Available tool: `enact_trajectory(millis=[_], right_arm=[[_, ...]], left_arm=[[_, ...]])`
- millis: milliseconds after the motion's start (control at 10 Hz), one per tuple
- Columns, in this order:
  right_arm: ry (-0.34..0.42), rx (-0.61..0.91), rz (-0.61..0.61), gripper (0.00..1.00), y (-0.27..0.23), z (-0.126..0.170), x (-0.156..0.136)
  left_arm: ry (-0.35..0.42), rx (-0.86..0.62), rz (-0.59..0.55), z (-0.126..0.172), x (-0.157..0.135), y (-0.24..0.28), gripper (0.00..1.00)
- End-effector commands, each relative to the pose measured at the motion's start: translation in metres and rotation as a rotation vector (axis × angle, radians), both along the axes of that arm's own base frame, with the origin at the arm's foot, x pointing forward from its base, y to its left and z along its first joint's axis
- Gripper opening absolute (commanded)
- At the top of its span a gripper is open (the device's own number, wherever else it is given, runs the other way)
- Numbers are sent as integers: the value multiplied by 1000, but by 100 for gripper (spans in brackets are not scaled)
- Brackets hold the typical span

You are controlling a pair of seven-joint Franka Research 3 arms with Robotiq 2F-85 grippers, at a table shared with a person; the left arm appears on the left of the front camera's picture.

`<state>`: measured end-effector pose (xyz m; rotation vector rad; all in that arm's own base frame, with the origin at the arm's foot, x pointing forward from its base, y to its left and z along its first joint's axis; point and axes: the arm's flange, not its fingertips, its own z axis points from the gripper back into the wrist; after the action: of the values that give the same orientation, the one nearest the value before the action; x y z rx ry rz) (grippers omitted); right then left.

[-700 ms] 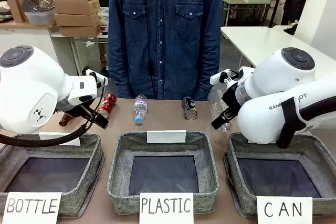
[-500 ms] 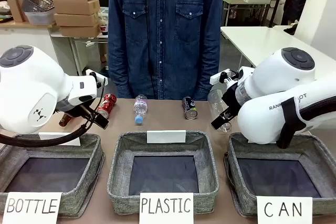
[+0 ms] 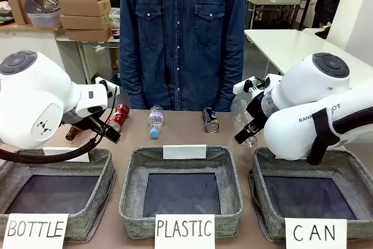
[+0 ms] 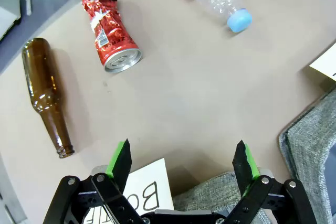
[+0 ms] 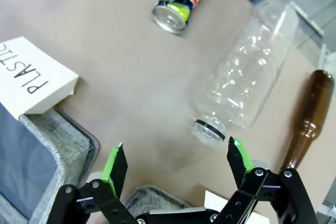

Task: Sort the can waste into the basket.
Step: Pick up the can waste from the table and place it in the right Fabric basket.

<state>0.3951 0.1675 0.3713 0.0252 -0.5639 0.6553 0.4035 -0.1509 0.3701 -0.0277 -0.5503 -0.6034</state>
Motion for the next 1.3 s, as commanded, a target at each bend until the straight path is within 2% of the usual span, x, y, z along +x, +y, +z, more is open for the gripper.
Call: enact_trajectory(millis=[0, 400, 500, 600, 700, 800, 900, 1000, 1100, 1200], right_arm=[[0, 0, 0, 100, 0, 0, 0], [0, 0, 0, 100, 0, 0, 0], [47, 30, 71, 100, -4, 30, -11], [93, 130, 156, 100, -18, 86, -38], [75, 232, 49, 100, -36, 134, -67], [76, 299, 31, 100, -59, 163, -99], [30, 295, -52, 100, -79, 173, -122], [-56, 256, -114, 100, -88, 169, -135], [50, 286, 51, 100, -39, 169, -81], [1, 309, -7, 100, -68, 200, -103]], left_arm=[[0, 0, 0, 0, 0, 0, 100], [0, 0, 0, 0, 0, 0, 100], [29, -22, -77, 34, -9, 10, 100], [34, -92, -179, 96, -35, 29, 100], [67, -65, -179, 144, -66, 52, 100], [2, -43, -192, 169, -97, 75, 100], [-52, -26, -205, 175, -121, 91, 100], [-124, 59, -129, 165, -130, 86, 100], [-7, -58, -189, 172, -83, 59, 100], [-7, -58, -189, 172, -83, 59, 100]])
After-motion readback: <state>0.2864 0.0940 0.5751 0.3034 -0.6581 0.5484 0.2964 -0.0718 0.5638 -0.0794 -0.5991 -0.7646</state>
